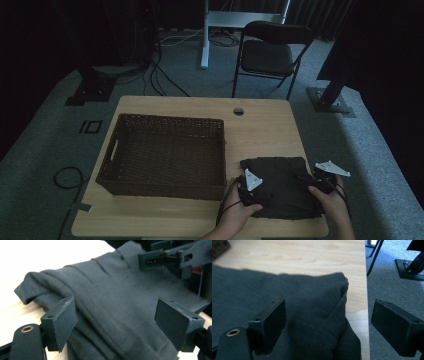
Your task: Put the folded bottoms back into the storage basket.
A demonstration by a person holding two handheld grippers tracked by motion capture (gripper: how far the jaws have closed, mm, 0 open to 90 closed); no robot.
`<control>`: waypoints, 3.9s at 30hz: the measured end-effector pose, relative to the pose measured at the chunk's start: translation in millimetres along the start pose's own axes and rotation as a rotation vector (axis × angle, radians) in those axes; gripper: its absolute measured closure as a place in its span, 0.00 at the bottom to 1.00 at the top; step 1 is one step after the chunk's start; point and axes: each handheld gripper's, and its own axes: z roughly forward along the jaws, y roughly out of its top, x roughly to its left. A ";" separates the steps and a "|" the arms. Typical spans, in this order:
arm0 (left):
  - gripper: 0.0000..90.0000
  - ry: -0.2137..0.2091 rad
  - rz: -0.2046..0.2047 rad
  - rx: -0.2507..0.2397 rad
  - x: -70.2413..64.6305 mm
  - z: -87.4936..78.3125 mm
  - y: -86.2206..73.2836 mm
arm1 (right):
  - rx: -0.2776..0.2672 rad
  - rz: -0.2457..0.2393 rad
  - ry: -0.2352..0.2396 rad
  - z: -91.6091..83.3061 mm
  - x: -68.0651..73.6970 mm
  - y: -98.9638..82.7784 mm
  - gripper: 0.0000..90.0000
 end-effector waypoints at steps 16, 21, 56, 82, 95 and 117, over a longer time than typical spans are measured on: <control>0.17 0.032 -0.049 0.087 16.1 20.3 -14.0 | 0.068 0.028 0.093 25.3 -2.0 -13.5 0.12; 0.15 0.036 -0.054 0.110 17.3 25.0 -14.7 | 0.076 0.044 0.101 26.4 -2.6 -14.2 0.12; 0.69 -0.071 -0.033 0.117 16.2 40.0 -3.2 | 0.208 0.222 0.232 21.8 1.1 -5.1 0.71; 0.71 -0.115 0.045 0.094 12.7 1.0 52.8 | 0.079 0.276 0.308 -21.4 1.7 32.8 0.74; 0.71 -0.116 0.039 0.062 18.8 -16.6 74.9 | 0.037 0.263 0.326 -34.3 7.9 61.5 0.74; 0.71 -0.088 0.079 -0.002 46.7 -72.8 123.3 | -0.055 0.223 0.382 -51.0 41.3 127.4 0.74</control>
